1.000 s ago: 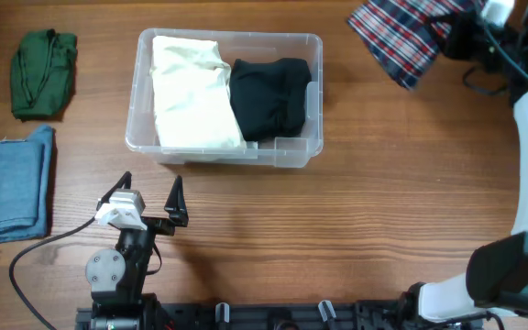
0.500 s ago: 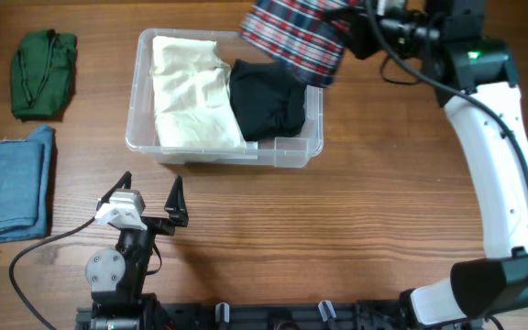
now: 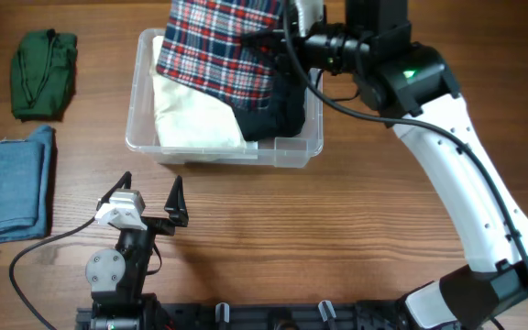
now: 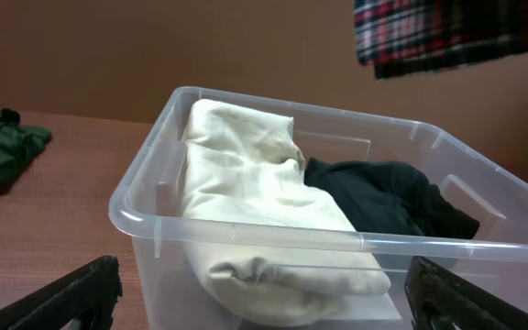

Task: Pack container
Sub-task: 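Carry the plaid cloth left and lower it into the bin's right side, then release the plaid cloth and press it flat over the black garment, then tuck the plaid cloth's edges into the bin with the right gripper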

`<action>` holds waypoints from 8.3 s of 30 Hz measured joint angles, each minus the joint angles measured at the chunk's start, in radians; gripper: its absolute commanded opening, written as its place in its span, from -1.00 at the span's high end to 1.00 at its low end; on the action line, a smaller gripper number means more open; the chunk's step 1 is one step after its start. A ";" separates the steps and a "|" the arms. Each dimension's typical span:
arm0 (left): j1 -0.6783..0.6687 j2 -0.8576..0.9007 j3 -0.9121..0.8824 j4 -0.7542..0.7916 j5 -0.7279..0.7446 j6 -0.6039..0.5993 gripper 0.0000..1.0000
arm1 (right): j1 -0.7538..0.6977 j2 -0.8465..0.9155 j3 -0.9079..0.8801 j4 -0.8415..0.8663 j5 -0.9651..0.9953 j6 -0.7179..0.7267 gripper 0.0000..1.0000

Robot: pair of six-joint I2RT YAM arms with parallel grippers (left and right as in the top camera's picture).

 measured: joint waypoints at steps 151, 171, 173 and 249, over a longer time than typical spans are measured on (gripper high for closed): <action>0.000 0.000 0.000 0.000 0.000 0.000 -0.99 | -0.057 0.407 0.180 -0.437 0.447 -0.156 0.34; 0.000 0.000 0.000 0.000 0.000 0.000 -1.00 | -0.002 0.480 0.063 -0.396 0.431 -0.145 0.63; 0.000 0.000 0.000 0.000 0.000 0.000 -1.00 | -0.002 0.494 0.063 -0.393 0.433 -0.143 0.64; 0.000 0.000 0.000 0.000 0.000 0.000 -0.99 | 0.020 0.632 0.137 0.059 0.564 -0.187 -0.98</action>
